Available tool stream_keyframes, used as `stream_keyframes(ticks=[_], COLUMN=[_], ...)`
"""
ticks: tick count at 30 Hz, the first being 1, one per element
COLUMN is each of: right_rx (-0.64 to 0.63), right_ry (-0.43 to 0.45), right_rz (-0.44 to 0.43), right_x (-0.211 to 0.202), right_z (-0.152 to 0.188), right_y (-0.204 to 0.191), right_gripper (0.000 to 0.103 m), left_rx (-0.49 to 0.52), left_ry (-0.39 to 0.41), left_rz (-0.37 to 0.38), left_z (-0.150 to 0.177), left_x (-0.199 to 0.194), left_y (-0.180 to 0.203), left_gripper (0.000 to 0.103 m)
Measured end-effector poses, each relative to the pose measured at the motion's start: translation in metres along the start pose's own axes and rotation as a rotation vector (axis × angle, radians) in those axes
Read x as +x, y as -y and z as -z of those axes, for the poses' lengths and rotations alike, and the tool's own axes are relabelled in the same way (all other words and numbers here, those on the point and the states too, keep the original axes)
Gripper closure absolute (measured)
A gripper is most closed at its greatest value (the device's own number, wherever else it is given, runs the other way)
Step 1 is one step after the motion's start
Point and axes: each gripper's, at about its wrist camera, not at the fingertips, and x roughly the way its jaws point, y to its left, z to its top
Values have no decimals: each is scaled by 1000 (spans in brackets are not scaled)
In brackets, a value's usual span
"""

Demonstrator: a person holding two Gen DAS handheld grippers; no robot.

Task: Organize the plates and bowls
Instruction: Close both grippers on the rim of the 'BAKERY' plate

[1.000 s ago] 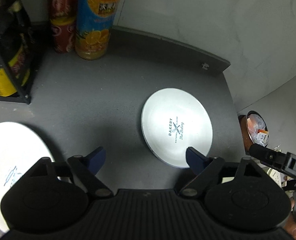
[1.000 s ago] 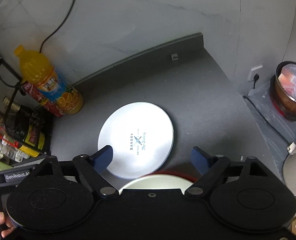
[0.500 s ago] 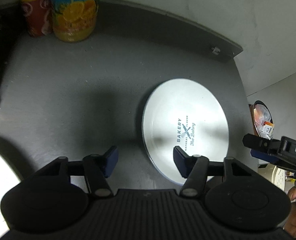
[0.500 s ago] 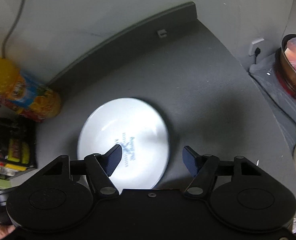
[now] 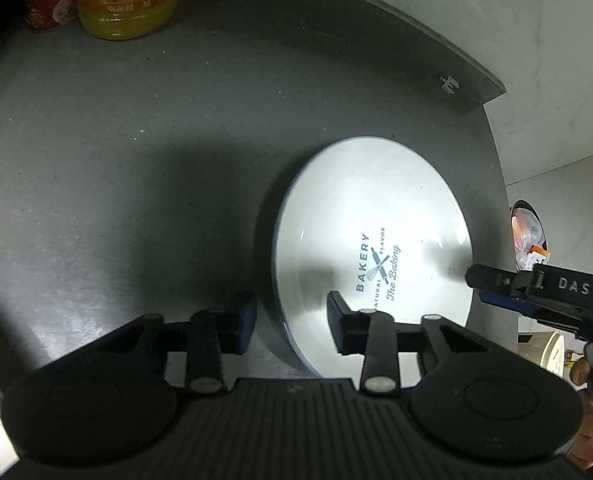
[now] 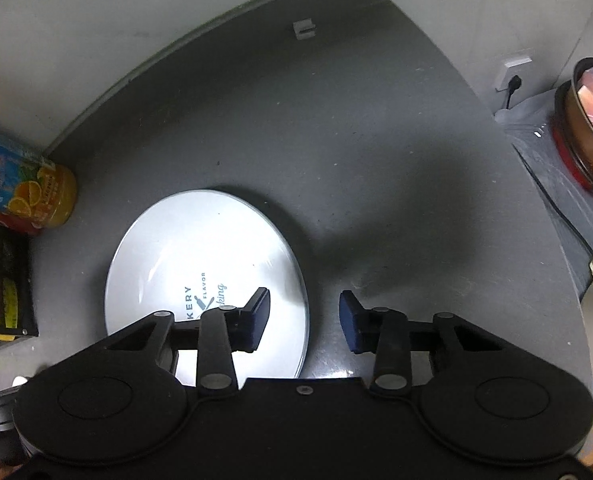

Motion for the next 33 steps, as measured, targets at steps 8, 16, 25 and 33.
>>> stream_keyframes(ticks=[8,16,25,33], right_rx=[-19,-22,-66,-84], right_ry=[-66,-65,15,64], right_rz=[-32,-50,-99,-148], right_x=[24,28,7,-12], right_z=[0,2,10,6], right_y=[-2,-4,-5,-12], right_gripper=[77,84,90,94], left_rx=[-40,-38,-53,-54], left_ry=[-9,-21,23,75], left_rz=[5,29,48,44], left_z=[-2,0,-2,-5], left_x=[6,11,-2,-26], left_y=[-7,-1,-8,-17], left_gripper=[78,81,84,91])
